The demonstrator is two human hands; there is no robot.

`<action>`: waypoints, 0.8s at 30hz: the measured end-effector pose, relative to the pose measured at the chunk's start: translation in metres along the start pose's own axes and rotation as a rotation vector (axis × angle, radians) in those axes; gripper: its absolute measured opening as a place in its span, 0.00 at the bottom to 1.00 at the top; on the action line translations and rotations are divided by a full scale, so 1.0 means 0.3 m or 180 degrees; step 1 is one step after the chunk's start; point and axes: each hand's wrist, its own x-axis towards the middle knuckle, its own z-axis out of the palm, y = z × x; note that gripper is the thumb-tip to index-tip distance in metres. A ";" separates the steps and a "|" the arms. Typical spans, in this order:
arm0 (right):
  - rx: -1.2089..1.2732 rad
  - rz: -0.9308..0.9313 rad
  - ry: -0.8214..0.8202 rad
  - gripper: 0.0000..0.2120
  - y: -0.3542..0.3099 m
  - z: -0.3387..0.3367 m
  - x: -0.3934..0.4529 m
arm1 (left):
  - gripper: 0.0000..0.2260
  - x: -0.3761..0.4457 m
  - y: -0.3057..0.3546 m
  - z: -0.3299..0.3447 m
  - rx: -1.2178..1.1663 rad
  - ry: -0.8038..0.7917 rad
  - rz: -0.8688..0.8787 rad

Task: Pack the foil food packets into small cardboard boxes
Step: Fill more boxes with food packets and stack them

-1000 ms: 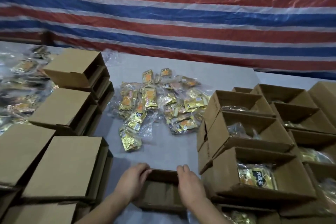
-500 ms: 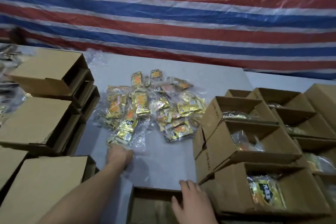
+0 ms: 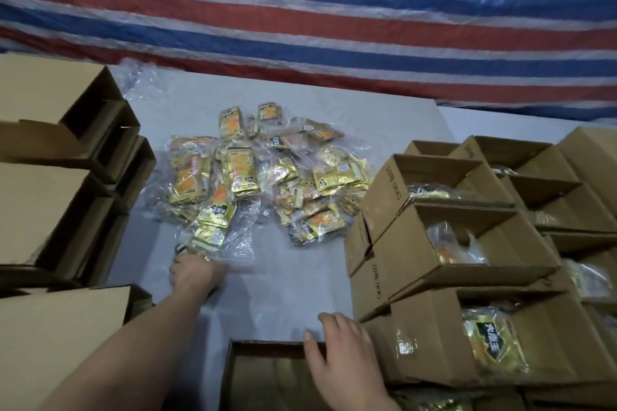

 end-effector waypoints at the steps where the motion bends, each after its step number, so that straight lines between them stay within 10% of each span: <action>1: 0.0021 0.0007 0.0053 0.33 -0.008 -0.010 0.006 | 0.48 -0.022 -0.004 -0.009 -0.0270 -0.0080 -0.0064; 8: 0.0984 -0.0020 0.0345 0.17 -0.121 -0.121 0.088 | 0.26 -0.311 -0.103 -0.096 -0.2943 -0.1441 -0.0202; 14: 0.3626 0.0764 -0.0634 0.18 -0.275 -0.263 0.146 | 0.13 -0.617 -0.062 -0.268 -0.2606 -0.1296 0.1306; 19: 0.5669 0.0669 -0.1259 0.27 -0.267 -0.287 0.120 | 0.36 -0.813 -0.043 -0.318 -0.1724 -0.1571 0.2333; 24: 0.5542 0.0765 -0.1046 0.29 -0.200 -0.286 0.061 | 0.27 -0.886 -0.054 -0.306 -0.1232 -0.1533 0.3089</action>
